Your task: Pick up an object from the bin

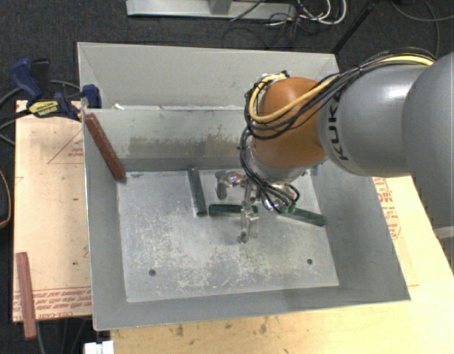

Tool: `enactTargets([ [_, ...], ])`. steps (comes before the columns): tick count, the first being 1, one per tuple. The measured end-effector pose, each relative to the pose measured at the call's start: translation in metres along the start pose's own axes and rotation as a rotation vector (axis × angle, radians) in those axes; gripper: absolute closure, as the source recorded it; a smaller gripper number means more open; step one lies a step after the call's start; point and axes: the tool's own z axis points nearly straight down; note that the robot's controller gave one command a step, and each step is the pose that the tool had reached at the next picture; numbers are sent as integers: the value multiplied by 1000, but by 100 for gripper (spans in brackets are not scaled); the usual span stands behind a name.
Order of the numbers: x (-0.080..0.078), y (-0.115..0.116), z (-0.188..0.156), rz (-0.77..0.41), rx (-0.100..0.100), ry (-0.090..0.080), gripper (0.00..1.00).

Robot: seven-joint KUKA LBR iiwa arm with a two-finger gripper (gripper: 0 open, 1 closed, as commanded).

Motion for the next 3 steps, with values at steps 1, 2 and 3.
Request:
enactTargets([
  [1,-13,-15,1,-72,0,1,0],
  [2,-24,-18,32,-321,-2,4,0],
  [3,-25,-18,32,-317,-2,3,0],
])
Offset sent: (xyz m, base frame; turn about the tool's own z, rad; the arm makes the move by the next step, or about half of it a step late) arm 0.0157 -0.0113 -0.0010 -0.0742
